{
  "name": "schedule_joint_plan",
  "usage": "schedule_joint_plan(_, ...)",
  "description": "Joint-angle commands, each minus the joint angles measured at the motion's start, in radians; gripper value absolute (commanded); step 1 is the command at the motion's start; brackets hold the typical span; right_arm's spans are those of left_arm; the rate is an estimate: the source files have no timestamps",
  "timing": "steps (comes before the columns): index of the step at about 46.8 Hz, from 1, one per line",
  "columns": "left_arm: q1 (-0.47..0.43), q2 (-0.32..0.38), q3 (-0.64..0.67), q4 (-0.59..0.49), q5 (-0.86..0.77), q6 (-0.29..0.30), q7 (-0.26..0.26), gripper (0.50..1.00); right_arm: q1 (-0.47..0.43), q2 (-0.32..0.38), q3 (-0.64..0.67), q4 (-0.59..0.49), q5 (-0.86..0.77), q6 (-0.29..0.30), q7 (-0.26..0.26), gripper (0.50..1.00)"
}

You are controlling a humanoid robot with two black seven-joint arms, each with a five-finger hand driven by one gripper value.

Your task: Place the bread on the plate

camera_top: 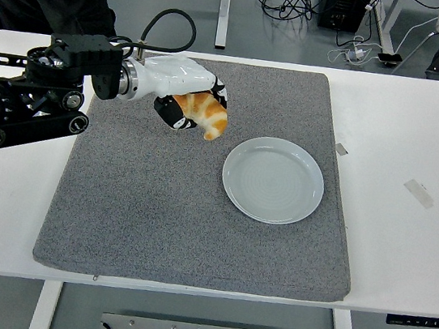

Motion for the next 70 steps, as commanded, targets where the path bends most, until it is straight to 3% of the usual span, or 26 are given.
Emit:
schedule_joint_plan(1, 0.002, -0.04, 0.002, 0.02, 0.0, 0.001, 0.0, 0.5, 0.0, 0.0, 0.0, 0.0, 0.0, -0.001, 0.0, 1.0)
schedule_joint_plan(22, 0.028, -0.295, 0.015, 0.18, 0.001, 0.021, 0.0, 0.5, 0.0, 0.0, 0.0, 0.0, 0.0, -0.001, 0.0, 1.0)
schedule_joint_plan(34, 0.05, -0.381, 0.015, 0.263, 0.001, 0.027, -0.002, 0.5, 0.0, 0.0, 0.0, 0.0, 0.0, 0.001, 0.0, 1.0)
schedule_joint_plan(52, 0.093, -0.385, 0.034, 0.347, 0.003, 0.041, -0.002, 0.5, 0.0, 0.0, 0.0, 0.0, 0.0, 0.001, 0.0, 1.0)
schedule_joint_plan(70, 0.103, -0.385, 0.034, 0.362, 0.003, 0.041, -0.005, 0.5, 0.0, 0.0, 0.0, 0.0, 0.0, 0.001, 0.0, 1.0)
